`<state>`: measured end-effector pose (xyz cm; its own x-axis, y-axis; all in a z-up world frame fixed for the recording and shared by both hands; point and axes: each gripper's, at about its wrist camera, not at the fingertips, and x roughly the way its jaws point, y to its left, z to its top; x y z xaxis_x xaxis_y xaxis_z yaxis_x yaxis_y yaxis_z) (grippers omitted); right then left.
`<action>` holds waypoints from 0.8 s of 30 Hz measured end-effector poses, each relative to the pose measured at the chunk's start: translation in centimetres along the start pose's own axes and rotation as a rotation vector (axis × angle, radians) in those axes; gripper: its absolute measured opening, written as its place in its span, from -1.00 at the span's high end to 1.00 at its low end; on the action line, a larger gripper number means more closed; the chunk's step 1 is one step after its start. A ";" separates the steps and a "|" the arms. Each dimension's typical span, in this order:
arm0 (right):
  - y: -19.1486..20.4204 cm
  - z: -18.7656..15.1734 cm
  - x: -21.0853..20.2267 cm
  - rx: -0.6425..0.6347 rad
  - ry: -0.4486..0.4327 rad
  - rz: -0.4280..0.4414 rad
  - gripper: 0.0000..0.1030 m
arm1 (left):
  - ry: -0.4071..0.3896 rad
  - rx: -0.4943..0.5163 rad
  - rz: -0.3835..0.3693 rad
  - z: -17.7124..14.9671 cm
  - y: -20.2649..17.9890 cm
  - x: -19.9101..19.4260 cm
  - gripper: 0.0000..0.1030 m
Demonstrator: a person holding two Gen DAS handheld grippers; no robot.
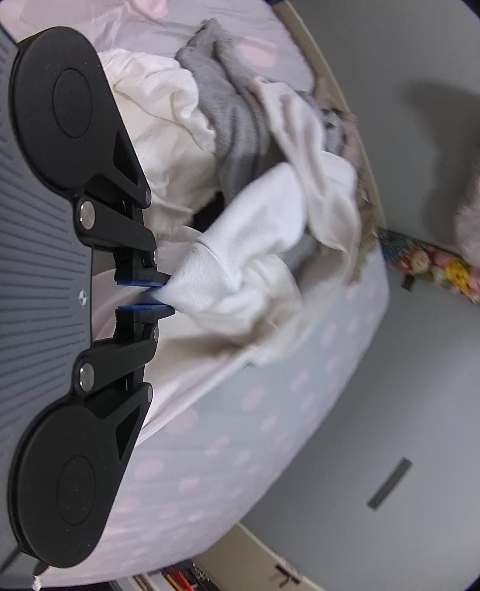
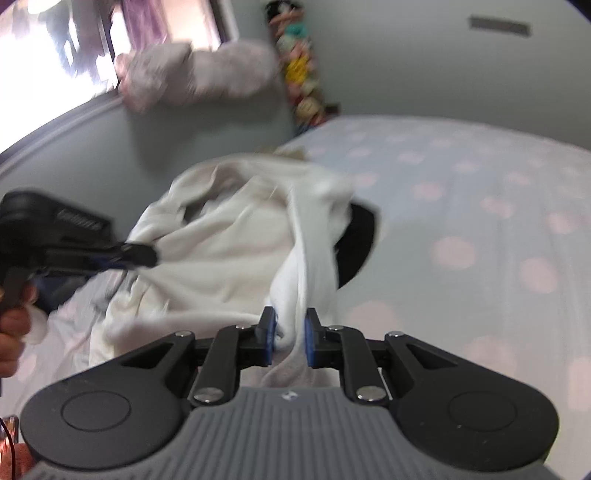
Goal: Fold clothes
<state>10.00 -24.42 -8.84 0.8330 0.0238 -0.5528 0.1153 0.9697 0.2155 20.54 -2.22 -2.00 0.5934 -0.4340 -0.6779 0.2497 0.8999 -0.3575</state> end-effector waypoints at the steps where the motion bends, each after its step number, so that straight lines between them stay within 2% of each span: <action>1: -0.7 0.3 -1.7 0.006 -0.029 -0.020 0.66 | -0.019 0.012 -0.018 0.0 -0.8 -1.2 0.87; 8: -4.5 1.7 -14.2 0.017 -0.246 -0.155 0.67 | -0.113 0.098 -0.170 -1.5 -7.3 -8.7 0.87; 12: -7.0 0.8 -20.0 0.026 -0.318 -0.260 0.67 | -0.109 0.131 -0.206 -3.5 -9.7 -10.4 0.87; 16: -10.5 -1.6 -23.9 0.093 -0.306 -0.365 0.71 | -0.027 0.135 -0.162 -6.0 -10.0 -8.9 0.87; 17: -11.1 -2.4 -24.6 0.100 -0.299 -0.406 1.00 | -0.004 0.139 -0.139 -6.7 -9.9 -8.3 0.87; 19: -12.2 -3.8 -25.7 0.097 -0.269 -0.473 1.00 | 0.050 0.145 -0.079 -8.3 -9.4 -7.0 0.87; 21: -13.8 -5.3 -26.3 0.144 -0.214 -0.482 0.99 | 0.116 0.129 -0.029 -9.9 -8.5 -5.6 0.87; 24: -15.0 -7.0 -27.0 0.194 -0.177 -0.474 0.97 | 0.190 0.110 0.035 -11.8 -7.2 -4.3 0.86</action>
<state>-18.00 -37.86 -2.83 0.7416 -0.4630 -0.4855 0.5846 0.8010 0.1290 7.11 -7.32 -4.08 0.4509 -0.3935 -0.8011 0.3200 0.9092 -0.2665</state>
